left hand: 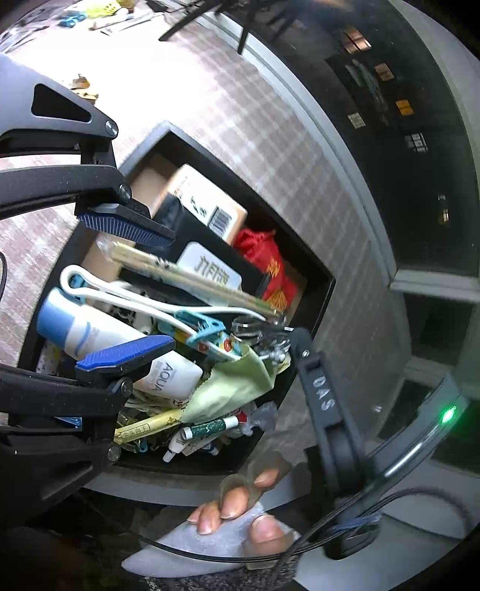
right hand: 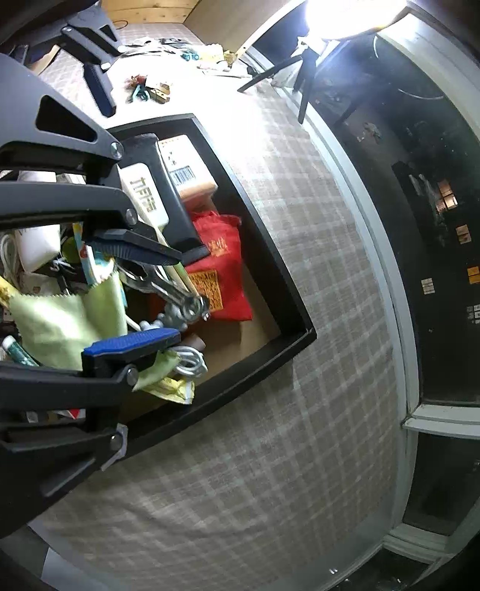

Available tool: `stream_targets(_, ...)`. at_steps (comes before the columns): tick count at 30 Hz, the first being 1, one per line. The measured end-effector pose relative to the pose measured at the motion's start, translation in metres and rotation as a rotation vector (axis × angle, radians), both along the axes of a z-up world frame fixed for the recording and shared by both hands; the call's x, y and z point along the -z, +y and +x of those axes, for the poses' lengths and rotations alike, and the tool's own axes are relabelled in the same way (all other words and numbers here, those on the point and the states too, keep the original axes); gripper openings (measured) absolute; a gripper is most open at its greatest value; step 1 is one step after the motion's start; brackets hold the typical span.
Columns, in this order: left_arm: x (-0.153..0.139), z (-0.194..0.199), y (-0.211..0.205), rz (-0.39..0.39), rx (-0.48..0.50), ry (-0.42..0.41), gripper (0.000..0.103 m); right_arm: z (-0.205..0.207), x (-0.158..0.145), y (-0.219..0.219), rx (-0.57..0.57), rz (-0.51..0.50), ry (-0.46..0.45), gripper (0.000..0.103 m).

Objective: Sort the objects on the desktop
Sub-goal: 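Open both tools to drop the clothespin and clip into the box, then move both tools toward the Vinda tissue pack and yellow shuttlecock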

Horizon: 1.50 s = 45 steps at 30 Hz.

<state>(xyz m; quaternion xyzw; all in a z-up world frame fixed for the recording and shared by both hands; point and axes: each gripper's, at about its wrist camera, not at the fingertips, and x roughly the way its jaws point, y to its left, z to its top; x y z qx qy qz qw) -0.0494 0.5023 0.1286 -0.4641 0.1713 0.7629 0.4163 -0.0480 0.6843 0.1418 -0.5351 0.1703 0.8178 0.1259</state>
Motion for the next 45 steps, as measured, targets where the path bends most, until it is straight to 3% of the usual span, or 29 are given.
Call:
stream_targets(9,-0.015,-0.003,-0.055,-0.006,-0.108,0.044,0.045,-0.005,-0.021,-0.053,-0.076,-0.009,0.043,0.035)
stream_targets(21,-0.013,-0.035,-0.203,-0.08,-0.366,0.049,0.045,-0.051,-0.029,-0.183,-0.263,-0.048,0.073,0.041)
stream_targets(34,0.011,-0.109,-0.384,-0.128,-0.691,0.0,0.045,-0.128,-0.01,-0.331,-0.424,-0.093,0.067,0.042)
stream_targets(45,0.062,-0.189,-0.46,-0.103,-0.868,-0.12,0.047,-0.22,0.014,-0.462,-0.568,-0.087,0.035,0.042)
